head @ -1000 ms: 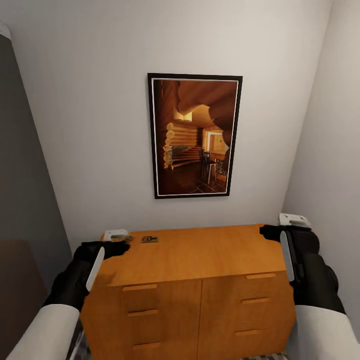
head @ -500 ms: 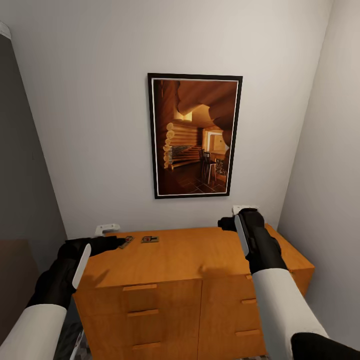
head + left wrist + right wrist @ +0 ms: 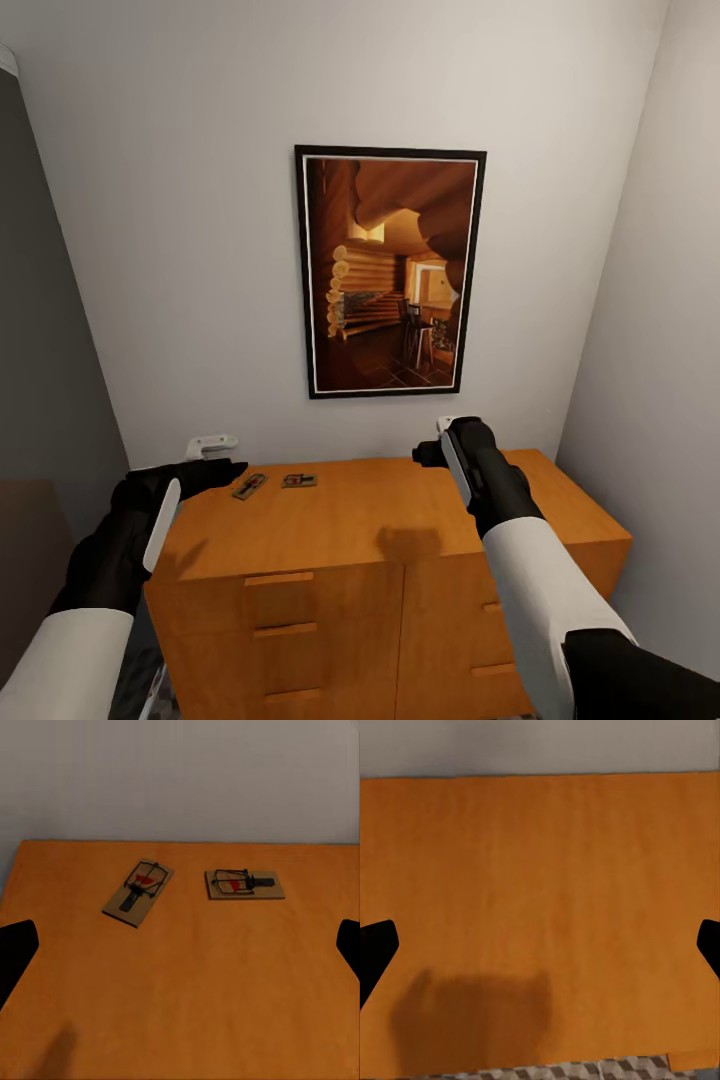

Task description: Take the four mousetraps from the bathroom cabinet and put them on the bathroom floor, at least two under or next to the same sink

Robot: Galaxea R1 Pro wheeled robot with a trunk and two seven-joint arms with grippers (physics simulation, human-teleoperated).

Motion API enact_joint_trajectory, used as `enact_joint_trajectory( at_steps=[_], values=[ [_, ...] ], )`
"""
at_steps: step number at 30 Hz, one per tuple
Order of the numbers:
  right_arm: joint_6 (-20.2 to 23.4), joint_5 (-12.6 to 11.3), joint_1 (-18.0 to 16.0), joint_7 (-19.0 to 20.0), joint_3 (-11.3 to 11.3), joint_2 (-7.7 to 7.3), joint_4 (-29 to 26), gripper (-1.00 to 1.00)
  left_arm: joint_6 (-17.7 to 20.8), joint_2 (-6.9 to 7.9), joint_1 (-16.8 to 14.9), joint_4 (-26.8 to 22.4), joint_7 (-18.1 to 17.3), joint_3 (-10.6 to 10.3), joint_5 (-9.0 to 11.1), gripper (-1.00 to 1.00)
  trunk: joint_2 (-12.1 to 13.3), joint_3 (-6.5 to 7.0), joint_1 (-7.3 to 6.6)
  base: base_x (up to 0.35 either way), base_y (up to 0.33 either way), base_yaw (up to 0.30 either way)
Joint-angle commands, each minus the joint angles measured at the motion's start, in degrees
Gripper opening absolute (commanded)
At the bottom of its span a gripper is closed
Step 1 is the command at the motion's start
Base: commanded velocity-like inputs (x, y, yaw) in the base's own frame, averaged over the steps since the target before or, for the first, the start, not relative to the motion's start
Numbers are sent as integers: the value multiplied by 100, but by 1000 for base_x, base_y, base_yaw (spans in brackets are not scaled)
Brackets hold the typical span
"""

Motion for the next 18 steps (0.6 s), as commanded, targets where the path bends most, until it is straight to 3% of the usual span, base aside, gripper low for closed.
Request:
enact_joint_trajectory(
  at_steps=[1,9,15,18],
  values=[
    [20,57,-9,29,85,7,7,100,33,-8,-6,-51,39,-28,-3,100,-9,-12,4,220,0,0],
    [15,67,-14,26,318,7,24,100,44,-12,-6,-88,105,-336,-49,100,-9,-12,4,279,0,0],
    [11,67,-15,20,357,7,38,100,46,-26,-6,-98,106,-426,-48,100,-9,-12,4,316,0,0],
    [13,56,-15,19,360,7,52,100,57,-114,-6,-125,106,-445,-48,100,-9,-12,4,226,0,0]
  ],
)
